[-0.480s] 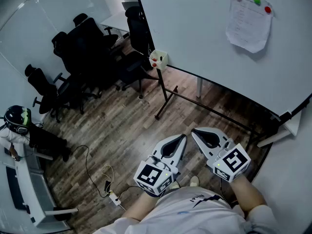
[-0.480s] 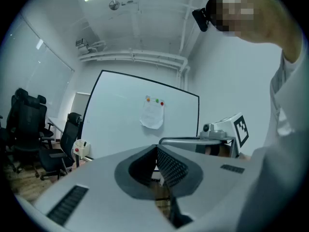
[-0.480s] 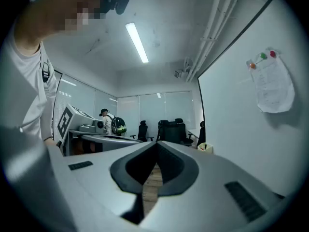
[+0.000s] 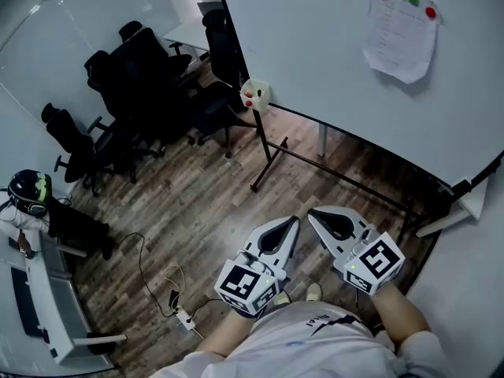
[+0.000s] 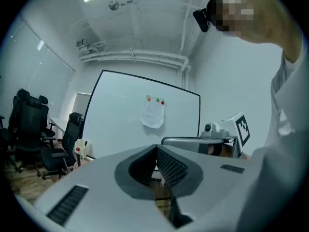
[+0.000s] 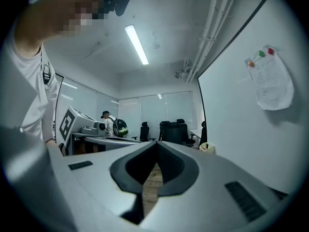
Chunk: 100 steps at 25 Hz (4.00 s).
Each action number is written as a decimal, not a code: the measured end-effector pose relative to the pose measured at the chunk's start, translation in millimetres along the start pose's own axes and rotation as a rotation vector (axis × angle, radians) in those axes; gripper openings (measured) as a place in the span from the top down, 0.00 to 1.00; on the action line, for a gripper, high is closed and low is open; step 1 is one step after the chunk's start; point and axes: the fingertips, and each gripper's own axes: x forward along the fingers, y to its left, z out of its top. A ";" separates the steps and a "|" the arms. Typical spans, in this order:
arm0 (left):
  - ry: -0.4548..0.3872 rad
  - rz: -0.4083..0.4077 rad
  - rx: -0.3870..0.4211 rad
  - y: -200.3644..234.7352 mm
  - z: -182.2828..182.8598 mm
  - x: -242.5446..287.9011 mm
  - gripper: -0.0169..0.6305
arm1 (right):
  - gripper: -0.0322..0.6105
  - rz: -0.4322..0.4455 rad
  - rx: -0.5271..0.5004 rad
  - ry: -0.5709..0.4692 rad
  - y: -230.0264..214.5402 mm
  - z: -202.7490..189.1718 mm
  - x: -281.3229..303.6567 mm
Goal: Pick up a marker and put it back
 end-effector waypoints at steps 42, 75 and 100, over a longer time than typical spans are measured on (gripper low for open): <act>-0.013 0.054 0.009 249.1 32.3 78.5 0.96 | 0.93 -0.013 0.003 0.024 -110.4 1.6 218.7; 0.113 0.164 0.016 470.5 6.4 312.9 0.96 | 0.93 0.086 0.089 0.088 -369.4 -23.7 412.4; 0.308 -0.051 0.512 522.1 -116.7 378.6 0.78 | 0.93 -0.008 0.187 0.170 -403.3 -85.0 453.6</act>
